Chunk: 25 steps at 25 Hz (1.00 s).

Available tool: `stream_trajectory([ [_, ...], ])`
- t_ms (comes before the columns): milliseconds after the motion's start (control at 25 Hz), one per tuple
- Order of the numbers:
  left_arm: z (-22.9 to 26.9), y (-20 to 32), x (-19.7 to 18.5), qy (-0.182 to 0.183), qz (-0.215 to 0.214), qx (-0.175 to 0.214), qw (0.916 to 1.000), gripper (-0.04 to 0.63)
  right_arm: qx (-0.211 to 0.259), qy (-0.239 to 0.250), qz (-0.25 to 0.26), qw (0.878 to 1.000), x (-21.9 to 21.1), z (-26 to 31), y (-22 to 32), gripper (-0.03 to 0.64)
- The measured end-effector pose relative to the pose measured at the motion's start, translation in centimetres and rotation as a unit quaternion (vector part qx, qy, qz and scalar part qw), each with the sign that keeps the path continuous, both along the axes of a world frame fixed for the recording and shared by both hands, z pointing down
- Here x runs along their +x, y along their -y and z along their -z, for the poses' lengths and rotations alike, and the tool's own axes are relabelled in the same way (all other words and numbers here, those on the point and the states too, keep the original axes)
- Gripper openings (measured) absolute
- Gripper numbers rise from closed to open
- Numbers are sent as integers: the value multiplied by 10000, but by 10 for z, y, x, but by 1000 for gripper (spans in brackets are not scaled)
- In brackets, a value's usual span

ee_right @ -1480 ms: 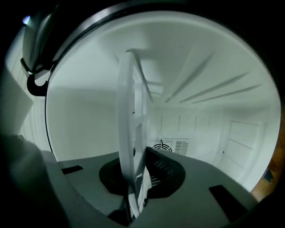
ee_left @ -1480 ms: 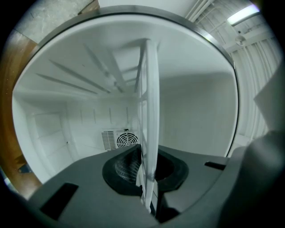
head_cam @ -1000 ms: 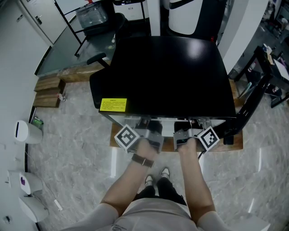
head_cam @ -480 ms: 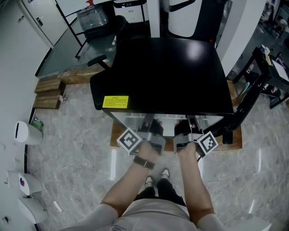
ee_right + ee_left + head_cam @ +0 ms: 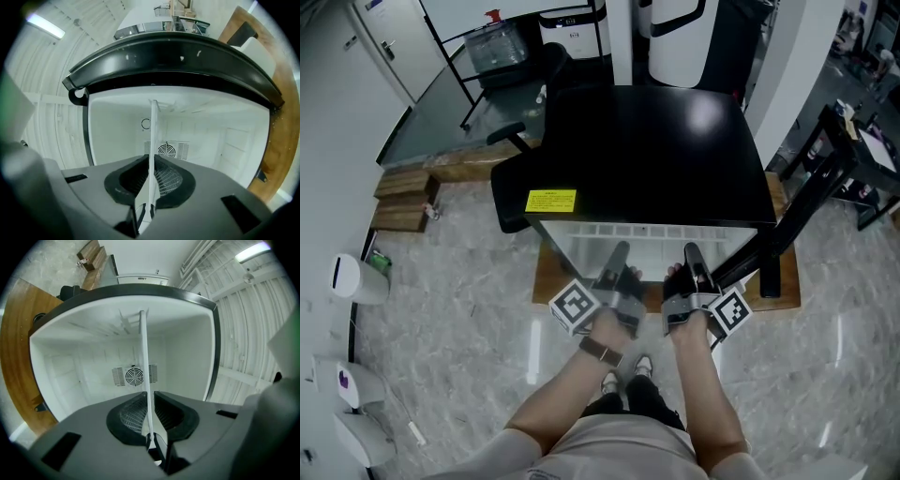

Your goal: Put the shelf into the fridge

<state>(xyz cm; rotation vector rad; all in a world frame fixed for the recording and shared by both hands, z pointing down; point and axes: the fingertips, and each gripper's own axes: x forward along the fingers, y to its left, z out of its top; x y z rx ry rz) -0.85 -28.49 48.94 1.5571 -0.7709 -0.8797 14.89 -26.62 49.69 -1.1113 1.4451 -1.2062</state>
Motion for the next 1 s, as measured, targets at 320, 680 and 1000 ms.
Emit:
stream_trajectory([
  [320, 9, -39, 3, 131, -505, 51, 9986, 8, 135, -265, 424, 9987, -21, 16, -37, 25],
  [680, 32, -95, 12, 283, -1128, 179, 9931, 6, 162, -505, 757, 9957, -40, 27, -80, 21],
  [1000, 32, -107, 11, 465, -1237, 170, 9911, 5, 115, -503, 797, 9955, -52, 34, -91, 21],
])
